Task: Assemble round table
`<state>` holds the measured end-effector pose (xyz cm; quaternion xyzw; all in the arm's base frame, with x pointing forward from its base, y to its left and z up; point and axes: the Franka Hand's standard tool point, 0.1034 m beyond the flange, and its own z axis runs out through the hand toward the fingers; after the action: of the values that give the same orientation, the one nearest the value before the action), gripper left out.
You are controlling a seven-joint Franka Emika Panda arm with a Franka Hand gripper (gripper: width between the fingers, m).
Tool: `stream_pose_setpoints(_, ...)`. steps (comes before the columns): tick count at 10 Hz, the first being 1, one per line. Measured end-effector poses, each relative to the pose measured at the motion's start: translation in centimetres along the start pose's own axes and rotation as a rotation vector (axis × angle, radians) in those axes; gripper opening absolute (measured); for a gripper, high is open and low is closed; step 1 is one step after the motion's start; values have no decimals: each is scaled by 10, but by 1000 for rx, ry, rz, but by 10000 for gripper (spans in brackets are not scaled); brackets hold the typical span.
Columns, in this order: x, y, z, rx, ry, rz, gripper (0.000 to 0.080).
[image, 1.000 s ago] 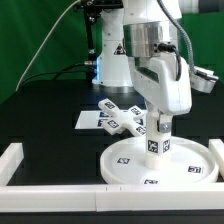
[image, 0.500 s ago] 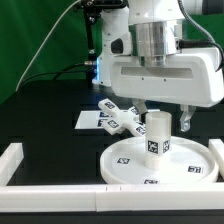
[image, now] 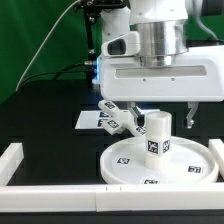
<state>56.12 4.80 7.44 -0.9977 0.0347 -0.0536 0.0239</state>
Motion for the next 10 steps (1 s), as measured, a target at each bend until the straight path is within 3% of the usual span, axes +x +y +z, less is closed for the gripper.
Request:
stream_pose_setpoints(4,1,10,0,-6,-9,-250,649)
stream_pose_setpoints(9,0,5,-5,-16,-57,-537,649)
stream_pose_setpoints(10,0,5,-5,-17,-57,-506,501)
